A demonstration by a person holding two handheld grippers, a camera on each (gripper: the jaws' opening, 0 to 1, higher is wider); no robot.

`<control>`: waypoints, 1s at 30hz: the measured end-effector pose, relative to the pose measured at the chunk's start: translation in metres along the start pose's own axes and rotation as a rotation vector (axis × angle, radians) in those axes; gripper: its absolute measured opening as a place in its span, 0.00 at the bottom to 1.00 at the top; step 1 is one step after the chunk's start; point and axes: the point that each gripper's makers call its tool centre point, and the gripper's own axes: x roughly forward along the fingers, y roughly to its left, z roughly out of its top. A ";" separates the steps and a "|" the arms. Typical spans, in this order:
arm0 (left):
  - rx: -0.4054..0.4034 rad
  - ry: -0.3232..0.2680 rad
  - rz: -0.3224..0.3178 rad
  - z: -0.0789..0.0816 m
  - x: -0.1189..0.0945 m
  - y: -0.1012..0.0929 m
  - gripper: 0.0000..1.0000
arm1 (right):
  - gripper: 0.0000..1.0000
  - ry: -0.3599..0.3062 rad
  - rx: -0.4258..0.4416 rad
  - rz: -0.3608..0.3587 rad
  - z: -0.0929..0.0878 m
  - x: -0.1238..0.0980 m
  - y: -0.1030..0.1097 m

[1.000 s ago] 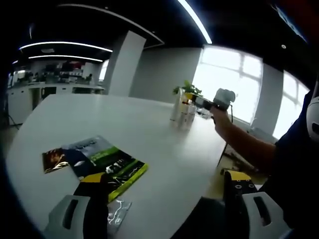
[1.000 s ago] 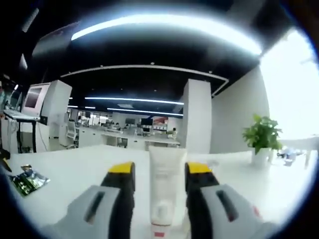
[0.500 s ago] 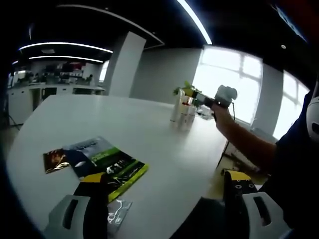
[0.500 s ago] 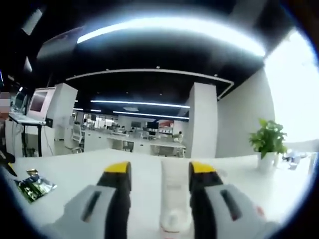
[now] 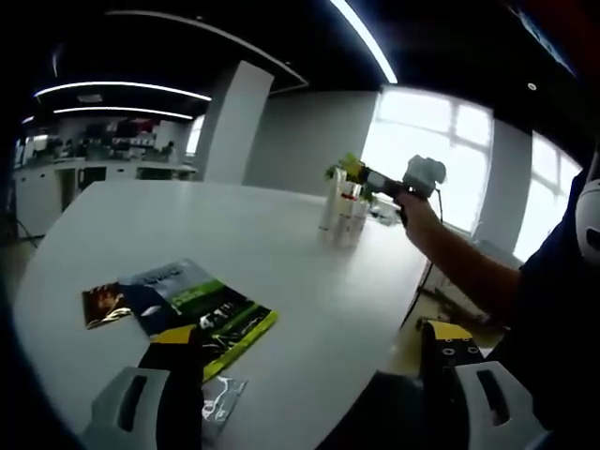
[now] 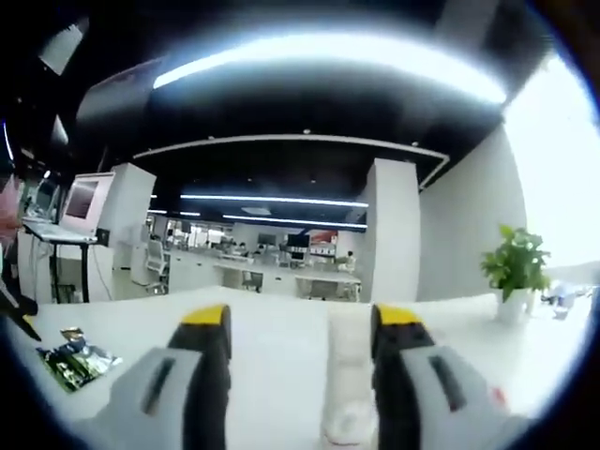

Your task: Arrange the skincare products in the storage area until every visible bottle or jar stands upright without overlapping.

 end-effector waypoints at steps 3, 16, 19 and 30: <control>0.000 0.002 0.001 0.000 0.000 0.000 0.99 | 0.66 -0.001 -0.001 0.017 0.002 0.001 0.005; -0.002 -0.002 0.004 0.000 -0.001 0.000 0.99 | 0.80 -0.018 0.008 0.091 0.013 0.004 0.030; -0.004 -0.004 0.006 0.000 -0.002 0.001 0.99 | 0.86 -0.019 0.016 0.105 0.013 0.005 0.034; -0.008 -0.009 0.012 -0.001 -0.004 0.002 0.99 | 1.00 -0.010 0.042 0.169 0.008 0.007 0.058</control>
